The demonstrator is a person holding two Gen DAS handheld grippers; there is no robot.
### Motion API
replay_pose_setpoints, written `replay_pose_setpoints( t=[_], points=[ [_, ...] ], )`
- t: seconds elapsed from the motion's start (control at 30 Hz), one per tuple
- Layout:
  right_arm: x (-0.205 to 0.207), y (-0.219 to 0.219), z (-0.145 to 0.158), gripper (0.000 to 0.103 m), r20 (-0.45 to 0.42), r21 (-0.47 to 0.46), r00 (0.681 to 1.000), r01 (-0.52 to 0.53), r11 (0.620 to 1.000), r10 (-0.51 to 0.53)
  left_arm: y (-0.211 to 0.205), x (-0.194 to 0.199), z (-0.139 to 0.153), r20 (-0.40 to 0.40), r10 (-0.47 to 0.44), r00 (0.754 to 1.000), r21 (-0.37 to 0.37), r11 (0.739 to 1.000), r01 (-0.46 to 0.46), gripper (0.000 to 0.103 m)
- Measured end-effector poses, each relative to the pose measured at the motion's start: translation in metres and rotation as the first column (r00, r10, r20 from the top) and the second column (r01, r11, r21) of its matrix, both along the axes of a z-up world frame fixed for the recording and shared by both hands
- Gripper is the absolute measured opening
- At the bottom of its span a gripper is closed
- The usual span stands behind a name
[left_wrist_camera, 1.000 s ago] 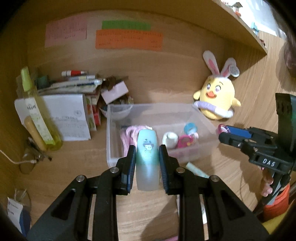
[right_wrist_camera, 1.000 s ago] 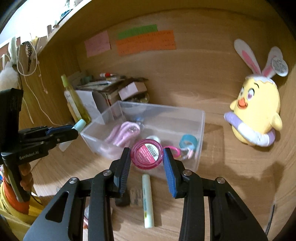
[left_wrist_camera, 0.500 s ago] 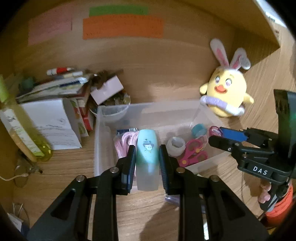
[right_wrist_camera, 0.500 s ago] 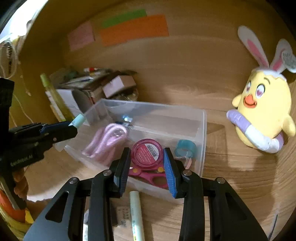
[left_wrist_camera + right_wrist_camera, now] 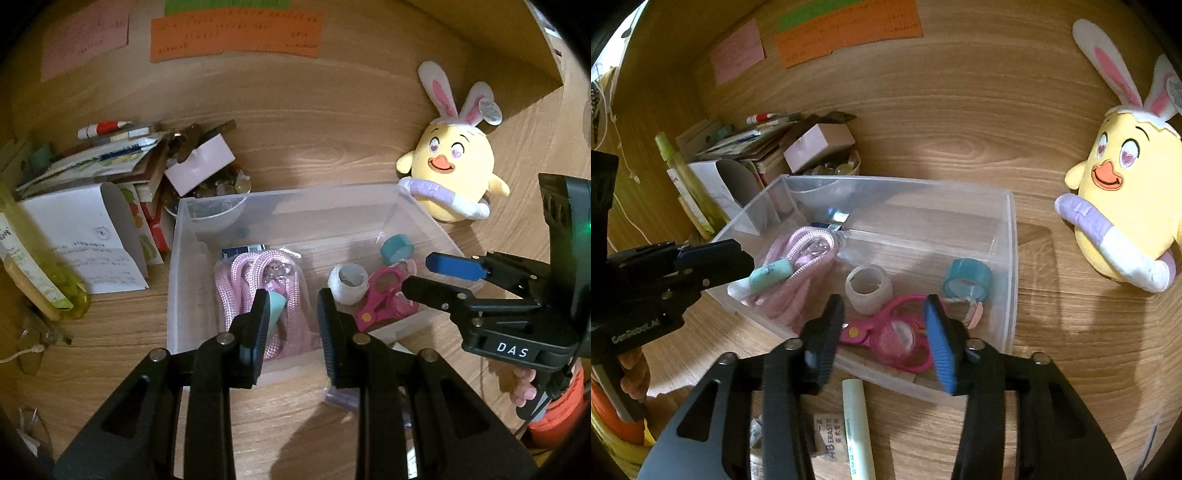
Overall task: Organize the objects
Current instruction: 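Drop the mint lip balm into the box with the left gripper while the right drops the compact, then grasp the purple-capped bottle with the left gripper while the right grasps the pale green tube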
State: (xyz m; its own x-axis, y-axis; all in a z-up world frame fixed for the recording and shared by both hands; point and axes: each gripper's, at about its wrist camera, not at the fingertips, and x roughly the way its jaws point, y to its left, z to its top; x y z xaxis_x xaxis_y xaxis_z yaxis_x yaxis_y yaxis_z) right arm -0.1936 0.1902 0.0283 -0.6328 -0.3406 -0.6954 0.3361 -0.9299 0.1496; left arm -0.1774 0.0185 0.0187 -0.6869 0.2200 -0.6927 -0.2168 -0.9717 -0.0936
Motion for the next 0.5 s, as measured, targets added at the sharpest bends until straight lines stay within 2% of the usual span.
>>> replay_pose_setpoints(
  t=[0.17,0.5],
  points=[
    [0.010,-0.001,0.009,0.049,-0.023,0.010,1.000,-0.003,1.000,0.003,0.000,0.015,0.010,-0.024,0.008,1.000,-0.001,1.000,-0.008,0.035],
    [0.048,0.000,0.022,0.054,-0.055,0.015,0.998,-0.016,1.000,0.017,-0.011,0.062,0.019,-0.036,0.036,0.999,0.003,0.999,-0.036,0.043]
  ],
)
